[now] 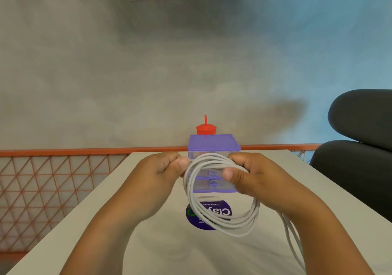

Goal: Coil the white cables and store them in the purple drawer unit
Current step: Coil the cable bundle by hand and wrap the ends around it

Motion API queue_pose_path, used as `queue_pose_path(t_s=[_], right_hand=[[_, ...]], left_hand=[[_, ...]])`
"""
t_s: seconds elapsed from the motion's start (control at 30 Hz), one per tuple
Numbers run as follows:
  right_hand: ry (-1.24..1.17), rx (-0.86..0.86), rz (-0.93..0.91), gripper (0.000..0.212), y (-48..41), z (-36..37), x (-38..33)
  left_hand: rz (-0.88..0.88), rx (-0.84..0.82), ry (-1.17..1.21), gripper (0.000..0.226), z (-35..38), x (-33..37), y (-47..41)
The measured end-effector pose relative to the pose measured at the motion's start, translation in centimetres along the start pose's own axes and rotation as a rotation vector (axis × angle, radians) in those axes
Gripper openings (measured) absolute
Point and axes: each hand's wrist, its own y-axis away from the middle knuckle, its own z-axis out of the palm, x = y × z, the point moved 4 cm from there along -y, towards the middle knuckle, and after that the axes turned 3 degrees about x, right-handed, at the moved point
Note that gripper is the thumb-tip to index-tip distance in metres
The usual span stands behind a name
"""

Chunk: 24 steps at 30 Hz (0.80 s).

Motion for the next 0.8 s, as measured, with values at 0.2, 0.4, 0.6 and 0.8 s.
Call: queue_pose_path(t_s=[0.2, 0.4, 0.6, 0.8], right_hand=[[0.095, 0.01, 0.009, 0.019, -0.3, 0.3, 0.3], [-0.113, 0.005, -0.017, 0.058, -0.2, 0.5, 0.4], [0.05, 0.221, 0.047, 0.047, -0.9, -0.1, 0.3], [0.277, 0.386, 0.012, 0.064, -0.8, -1.2, 0.5]], left_hand=[[-0.06, 0.117, 0.138, 0.055, 0.9, -0.7, -0.5], [-0.197, 0.273, 0.224, 0.041, 0.5, -1.7, -0.8], [-0.458, 0.054, 0.619, 0.038, 0.9, -1.3, 0.0], [-0.42, -0.167, 0.58, 0.031, 1.3, -0.4, 0.9]])
